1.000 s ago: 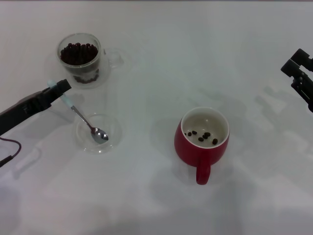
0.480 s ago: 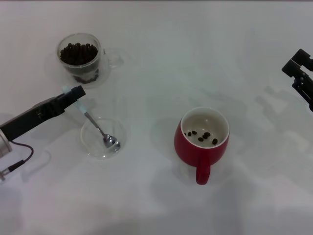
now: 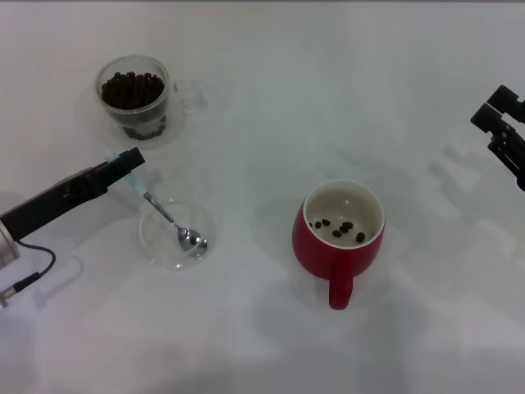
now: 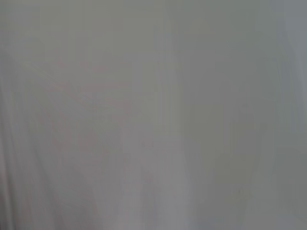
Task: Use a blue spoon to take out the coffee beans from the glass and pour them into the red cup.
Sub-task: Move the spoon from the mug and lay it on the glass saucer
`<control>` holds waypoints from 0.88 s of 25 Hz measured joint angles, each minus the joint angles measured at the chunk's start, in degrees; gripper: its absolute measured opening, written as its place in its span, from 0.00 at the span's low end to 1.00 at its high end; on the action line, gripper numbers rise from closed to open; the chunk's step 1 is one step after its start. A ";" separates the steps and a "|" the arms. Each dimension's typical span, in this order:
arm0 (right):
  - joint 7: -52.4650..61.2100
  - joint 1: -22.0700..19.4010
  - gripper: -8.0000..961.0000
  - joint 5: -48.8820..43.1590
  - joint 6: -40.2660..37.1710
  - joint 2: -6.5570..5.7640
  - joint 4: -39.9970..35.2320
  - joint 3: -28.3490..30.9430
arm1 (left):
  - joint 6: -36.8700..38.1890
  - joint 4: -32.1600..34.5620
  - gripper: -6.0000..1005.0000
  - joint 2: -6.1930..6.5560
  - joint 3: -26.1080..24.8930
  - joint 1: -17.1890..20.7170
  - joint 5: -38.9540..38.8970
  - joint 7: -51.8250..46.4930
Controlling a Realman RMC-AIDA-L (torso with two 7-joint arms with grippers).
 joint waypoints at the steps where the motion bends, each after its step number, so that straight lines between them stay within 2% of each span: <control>1: -0.02 -0.04 0.40 0.00 0.02 0.01 0.00 0.00 | -0.02 -0.04 0.23 0.02 0.00 0.01 0.00 -0.07; 15: -0.26 0.06 0.40 -0.10 0.15 0.43 0.00 0.01 | -0.03 -0.44 0.32 0.59 0.00 -0.25 -0.20 -1.49; 20: -0.28 0.22 0.42 0.00 0.18 0.48 -0.06 0.01 | 0.06 -2.52 0.48 0.86 -0.47 0.11 -0.87 -2.83; 22: -0.28 0.34 0.43 0.02 0.18 0.48 -0.07 0.04 | 0.15 -2.92 0.50 0.93 -0.51 0.28 -1.26 -2.86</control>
